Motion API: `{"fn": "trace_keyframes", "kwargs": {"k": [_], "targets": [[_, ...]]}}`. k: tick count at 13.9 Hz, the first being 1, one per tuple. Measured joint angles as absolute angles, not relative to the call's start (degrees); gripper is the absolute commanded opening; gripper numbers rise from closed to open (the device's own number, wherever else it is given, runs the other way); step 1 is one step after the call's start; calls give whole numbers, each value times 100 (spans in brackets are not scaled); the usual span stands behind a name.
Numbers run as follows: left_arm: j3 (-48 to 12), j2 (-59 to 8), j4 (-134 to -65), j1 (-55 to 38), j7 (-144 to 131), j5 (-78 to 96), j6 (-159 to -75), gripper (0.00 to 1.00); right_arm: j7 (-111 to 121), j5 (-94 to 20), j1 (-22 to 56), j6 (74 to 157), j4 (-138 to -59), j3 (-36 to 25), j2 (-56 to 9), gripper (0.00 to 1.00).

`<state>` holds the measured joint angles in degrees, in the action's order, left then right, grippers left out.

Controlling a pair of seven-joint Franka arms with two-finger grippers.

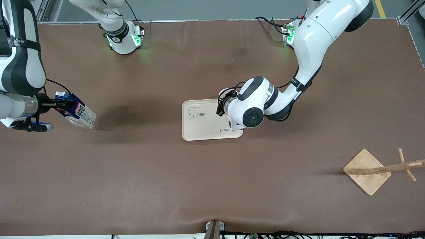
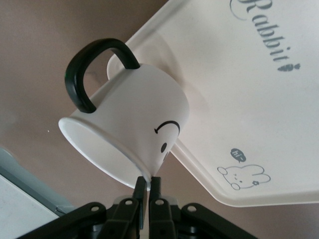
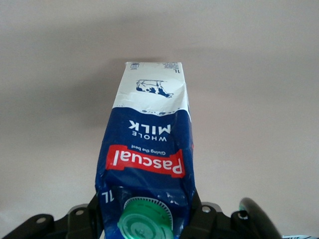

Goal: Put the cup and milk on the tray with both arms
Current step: 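Lower the mug onto the tray and open the left gripper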

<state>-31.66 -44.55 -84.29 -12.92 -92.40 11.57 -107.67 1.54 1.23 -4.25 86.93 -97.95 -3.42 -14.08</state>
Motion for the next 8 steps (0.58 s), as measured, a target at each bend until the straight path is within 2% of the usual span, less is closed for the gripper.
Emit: {"fn": "trace_keyframes", "kwargs": {"k": [5,6,7,8], "targets": [[-2761,-4555,-8338,-1717,-9232,1110,-10763,0,154,123,-342,8532,-9448,-327,-1500,5],[-2745,-4565,-8310,-1756,-9232,1110,-10763,9,154,123,-343,8515,-9399,-328,-1522,5],[-2739,-4573,-8288,-1772,-9232,1110,-10763,49,154,123,-342,8482,-9348,-327,-1549,5],[-2736,-4581,-8274,-1775,-9233,1110,-10763,82,154,123,-338,8461,-9303,-327,-1570,5]]}}
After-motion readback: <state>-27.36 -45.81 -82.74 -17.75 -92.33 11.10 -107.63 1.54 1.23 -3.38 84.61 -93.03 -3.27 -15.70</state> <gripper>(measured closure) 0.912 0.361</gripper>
